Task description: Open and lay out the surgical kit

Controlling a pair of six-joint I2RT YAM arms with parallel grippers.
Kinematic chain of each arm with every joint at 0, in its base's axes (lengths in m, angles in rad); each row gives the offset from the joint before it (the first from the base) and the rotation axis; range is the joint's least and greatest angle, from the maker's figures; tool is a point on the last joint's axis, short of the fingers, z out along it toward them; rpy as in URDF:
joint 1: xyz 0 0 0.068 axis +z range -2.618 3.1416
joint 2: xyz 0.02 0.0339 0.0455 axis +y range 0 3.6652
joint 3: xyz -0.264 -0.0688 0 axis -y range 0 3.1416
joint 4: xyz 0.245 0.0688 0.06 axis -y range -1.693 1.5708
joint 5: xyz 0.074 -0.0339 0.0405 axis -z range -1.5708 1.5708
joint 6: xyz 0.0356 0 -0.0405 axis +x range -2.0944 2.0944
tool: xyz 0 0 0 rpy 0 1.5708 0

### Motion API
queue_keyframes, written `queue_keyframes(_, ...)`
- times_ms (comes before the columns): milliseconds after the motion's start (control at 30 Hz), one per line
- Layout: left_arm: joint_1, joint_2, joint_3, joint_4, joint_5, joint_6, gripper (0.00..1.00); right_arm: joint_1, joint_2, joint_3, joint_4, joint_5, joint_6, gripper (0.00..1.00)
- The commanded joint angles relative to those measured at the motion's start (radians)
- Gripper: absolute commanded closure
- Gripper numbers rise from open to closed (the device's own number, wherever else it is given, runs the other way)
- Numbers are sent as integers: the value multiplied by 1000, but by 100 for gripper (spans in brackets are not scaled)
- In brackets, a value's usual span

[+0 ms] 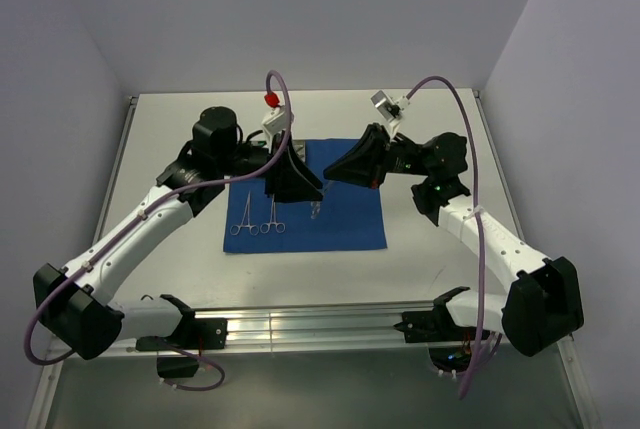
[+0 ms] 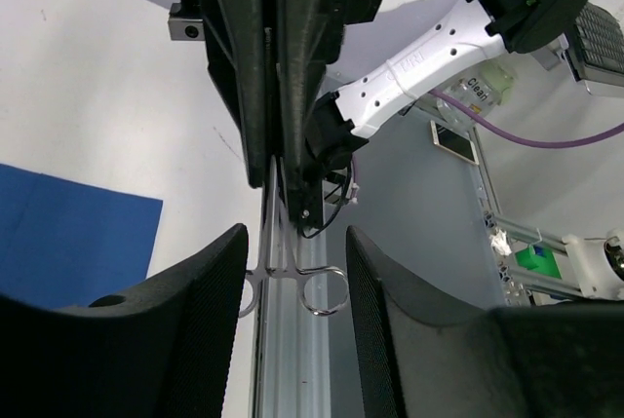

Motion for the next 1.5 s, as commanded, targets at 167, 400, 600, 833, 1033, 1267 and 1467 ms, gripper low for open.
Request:
queue_keyframes(167,-18,8,49,-33,-42,19,55,20,-28,56,40,-24,4,100)
queue_keyframes(400,-27,23,70,-61,-31,36,58,29,-26,60,31,-30,-5,100)
queue_keyframes(600,-34,28,69,-58,-27,33,58,32,-23,69,25,-29,-10,100)
queue_keyframes(833,-34,23,62,-47,-8,36,79,34,-19,71,16,-34,-12,100)
queue_keyframes(1033,-34,11,46,-47,-33,27,100,34,-17,98,-157,29,-70,90)
queue_keyframes(1267,-41,-20,-33,-151,-351,-123,100,-58,-49,91,-345,241,-116,16)
queue_keyframes(1467,-132,49,-37,-361,-945,-267,100,-215,-77,94,-502,385,-227,10)
